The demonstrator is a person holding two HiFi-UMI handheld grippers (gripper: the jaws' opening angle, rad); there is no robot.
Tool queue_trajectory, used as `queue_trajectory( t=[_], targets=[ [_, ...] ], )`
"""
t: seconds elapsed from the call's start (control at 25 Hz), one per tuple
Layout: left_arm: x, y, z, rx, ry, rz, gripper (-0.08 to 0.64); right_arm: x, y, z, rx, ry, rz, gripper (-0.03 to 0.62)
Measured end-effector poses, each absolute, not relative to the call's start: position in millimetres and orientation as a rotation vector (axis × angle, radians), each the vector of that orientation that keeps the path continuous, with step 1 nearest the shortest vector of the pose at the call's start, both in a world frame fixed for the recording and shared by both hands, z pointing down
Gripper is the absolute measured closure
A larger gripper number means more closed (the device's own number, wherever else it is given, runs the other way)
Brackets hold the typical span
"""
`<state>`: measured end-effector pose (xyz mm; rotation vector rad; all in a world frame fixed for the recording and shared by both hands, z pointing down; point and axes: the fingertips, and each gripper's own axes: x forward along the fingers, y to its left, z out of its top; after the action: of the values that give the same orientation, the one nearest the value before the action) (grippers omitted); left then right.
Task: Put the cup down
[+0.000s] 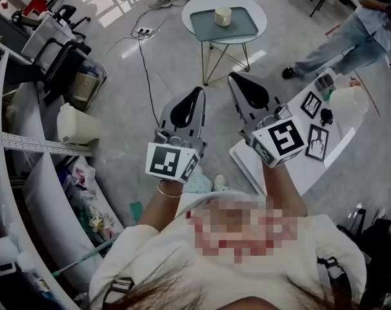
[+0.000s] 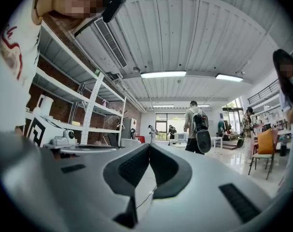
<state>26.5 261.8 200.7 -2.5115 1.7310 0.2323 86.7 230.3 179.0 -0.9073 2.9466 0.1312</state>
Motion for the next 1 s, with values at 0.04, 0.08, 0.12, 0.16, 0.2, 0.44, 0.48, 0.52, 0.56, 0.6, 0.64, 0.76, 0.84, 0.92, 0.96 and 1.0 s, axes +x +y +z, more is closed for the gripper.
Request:
queue_trajectory(
  t=[0.04,0.08,0.12,0.16,0.2,0.44,0.48,0.52,0.56,0.6,0.64,0.76,0.84,0.92,0.96,1.0],
  targets=[
    [28,264,201,-2.514,1.730,0.235,0.546,87,233,178,-0.911,2.950,0.142,0.565],
    [29,266,200,-2.519,1.724,0.239,0.546,86,236,176,-0.917,2.952,0.152,0.565],
    [31,267,200,-2.525,1.713,0.242,0.546,84,237,174,-0.920,2.950,0.156,0.565],
    [34,267,200,-2.534,1.698,0.242,0.546,83,238,172,-0.922,2.942,0.153,0.565],
    [35,268,199,-2.544,1.681,0.238,0.546,82,239,170,-0.925,2.934,0.146,0.565],
    [32,273,192,-2.558,1.635,0.236,0.546,79,244,161,-0.950,2.902,0.163,0.565],
    [30,274,192,-2.558,1.633,0.235,0.546,76,245,158,-0.946,2.895,0.164,0.565],
    [28,276,192,-2.558,1.633,0.234,0.546,73,247,157,-0.947,2.890,0.158,0.565],
    [27,278,192,-2.557,1.632,0.235,0.546,71,248,156,-0.951,2.889,0.152,0.565],
    [25,280,191,-2.555,1.632,0.239,0.546,70,248,157,-0.958,2.892,0.150,0.565],
    [23,281,191,-2.554,1.631,0.243,0.546,69,249,158,-0.963,2.897,0.154,0.565],
    [18,285,189,-2.551,1.630,0.252,0.546,65,252,163,-0.959,2.915,0.173,0.565],
    [15,287,190,-2.551,1.633,0.256,0.546,61,255,165,-0.952,2.922,0.180,0.565],
    [14,289,191,-2.555,1.636,0.253,0.546,58,258,167,-0.930,2.927,0.196,0.565],
    [14,290,192,-2.557,1.635,0.251,0.546,57,259,168,-0.931,2.927,0.190,0.565],
    [14,290,192,-2.558,1.634,0.249,0.546,58,259,168,-0.942,2.926,0.175,0.565]
  ],
)
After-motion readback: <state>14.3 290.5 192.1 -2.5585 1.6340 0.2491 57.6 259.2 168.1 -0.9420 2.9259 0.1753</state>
